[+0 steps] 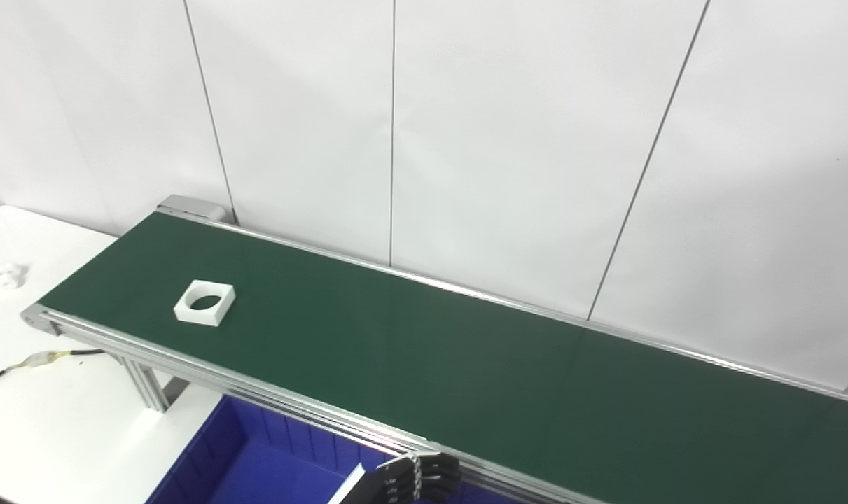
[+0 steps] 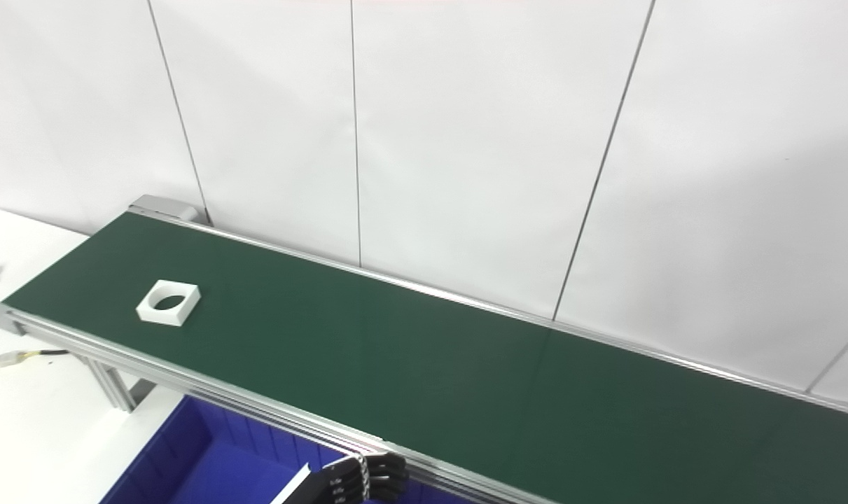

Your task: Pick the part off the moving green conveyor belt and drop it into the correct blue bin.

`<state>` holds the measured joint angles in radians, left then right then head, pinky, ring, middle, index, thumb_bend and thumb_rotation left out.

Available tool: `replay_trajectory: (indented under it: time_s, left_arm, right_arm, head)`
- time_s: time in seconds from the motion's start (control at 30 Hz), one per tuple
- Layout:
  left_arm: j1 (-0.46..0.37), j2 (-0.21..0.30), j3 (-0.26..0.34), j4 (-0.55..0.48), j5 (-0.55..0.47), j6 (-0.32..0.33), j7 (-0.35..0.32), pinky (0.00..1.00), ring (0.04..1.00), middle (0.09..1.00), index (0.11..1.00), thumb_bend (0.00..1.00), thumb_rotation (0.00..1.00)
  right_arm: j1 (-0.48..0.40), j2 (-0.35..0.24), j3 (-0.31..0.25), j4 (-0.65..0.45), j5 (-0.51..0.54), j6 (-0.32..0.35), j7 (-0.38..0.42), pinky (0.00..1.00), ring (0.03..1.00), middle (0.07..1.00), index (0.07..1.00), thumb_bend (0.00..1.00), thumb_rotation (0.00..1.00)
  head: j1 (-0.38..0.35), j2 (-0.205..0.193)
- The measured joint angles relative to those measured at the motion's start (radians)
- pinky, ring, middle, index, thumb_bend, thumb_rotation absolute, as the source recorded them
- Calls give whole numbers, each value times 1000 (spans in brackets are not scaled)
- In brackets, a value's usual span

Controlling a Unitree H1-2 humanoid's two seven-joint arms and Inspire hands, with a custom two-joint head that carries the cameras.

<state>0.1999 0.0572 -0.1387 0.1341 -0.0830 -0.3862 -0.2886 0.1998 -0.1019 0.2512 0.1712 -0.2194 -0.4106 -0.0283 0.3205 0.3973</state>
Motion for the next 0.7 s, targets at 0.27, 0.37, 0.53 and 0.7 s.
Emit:
replay_trajectory:
  time_s: [0.27,0.37,0.53,0.7]
  left_arm:
    - [2,15,16,-85,13,21,22,652,689,717,728,939,211]
    - [1,19,26,-105,22,49,35,638,682,717,729,944,212]
    - [-5,35,43,-157,27,74,45,630,672,717,738,953,224]
    - [-16,65,62,-230,81,96,58,624,676,714,732,994,249]
  right_arm:
    - [-4,-4,0,6,15,0,-6,756,778,799,858,518,389]
    - [-6,-9,-1,11,31,0,-6,767,784,808,864,509,380]
    - [-13,-20,0,26,51,0,-6,753,786,818,879,490,383]
    - [-20,-29,13,34,55,0,-6,745,783,815,881,462,366]
  head:
    - [58,-21]
    - [86,-34]
    - [100,-45]
    - [114,-57]
